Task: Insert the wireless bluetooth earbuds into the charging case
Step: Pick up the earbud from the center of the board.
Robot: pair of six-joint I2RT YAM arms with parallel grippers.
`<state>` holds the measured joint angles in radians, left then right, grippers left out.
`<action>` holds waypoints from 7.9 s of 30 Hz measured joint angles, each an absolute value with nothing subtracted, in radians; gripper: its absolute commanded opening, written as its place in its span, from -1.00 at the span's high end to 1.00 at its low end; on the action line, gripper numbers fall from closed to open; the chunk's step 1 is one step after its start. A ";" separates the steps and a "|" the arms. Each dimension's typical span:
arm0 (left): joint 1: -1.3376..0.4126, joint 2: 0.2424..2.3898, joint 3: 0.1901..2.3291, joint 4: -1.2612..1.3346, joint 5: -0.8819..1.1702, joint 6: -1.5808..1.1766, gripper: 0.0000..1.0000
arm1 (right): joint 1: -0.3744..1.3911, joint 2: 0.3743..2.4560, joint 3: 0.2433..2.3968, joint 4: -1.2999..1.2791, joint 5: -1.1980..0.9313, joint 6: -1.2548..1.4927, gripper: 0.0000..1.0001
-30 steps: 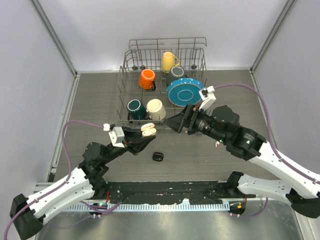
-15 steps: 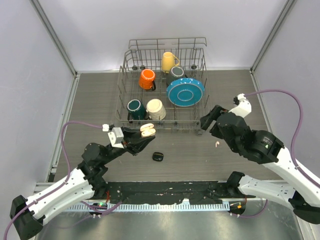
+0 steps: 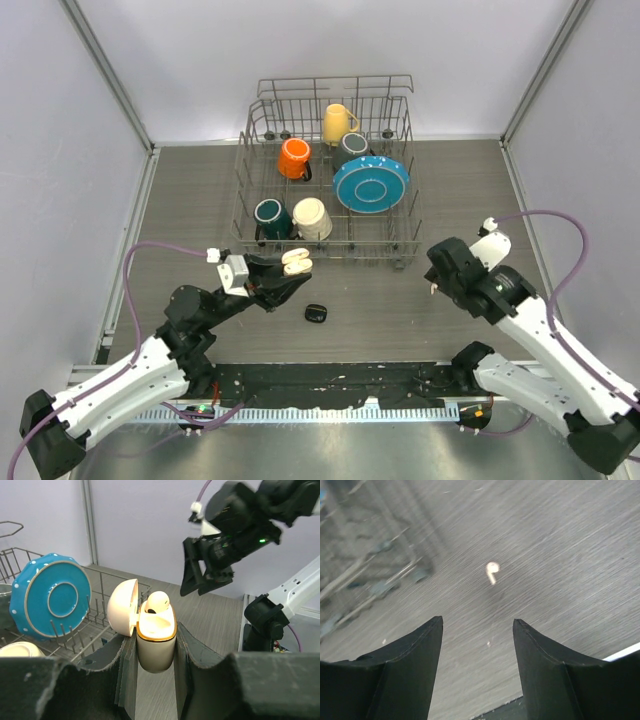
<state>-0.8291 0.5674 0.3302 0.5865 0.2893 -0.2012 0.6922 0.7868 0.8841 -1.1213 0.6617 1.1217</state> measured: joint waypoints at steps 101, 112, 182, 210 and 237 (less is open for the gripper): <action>-0.829 0.571 0.323 0.583 0.268 -0.175 1.00 | 0.017 1.334 0.645 -0.493 0.015 0.626 0.27; -0.829 0.574 0.319 0.583 0.261 -0.175 1.00 | 0.015 1.341 0.647 -0.477 -0.005 0.622 0.27; -0.829 0.574 0.313 0.575 0.249 -0.175 1.00 | 0.015 1.204 0.548 -0.478 0.074 0.704 0.21; -0.829 0.545 0.304 0.563 0.241 -0.176 1.00 | 0.038 1.211 0.552 -0.479 0.065 0.687 0.38; -0.829 0.547 0.304 0.563 0.236 -0.179 1.00 | 0.052 1.206 0.551 -0.479 0.041 0.688 0.23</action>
<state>-0.8291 0.5468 0.3038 0.5632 0.2356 -0.1795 0.0517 1.2064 0.5510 -0.4793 0.0414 0.6876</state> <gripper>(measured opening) 0.321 0.385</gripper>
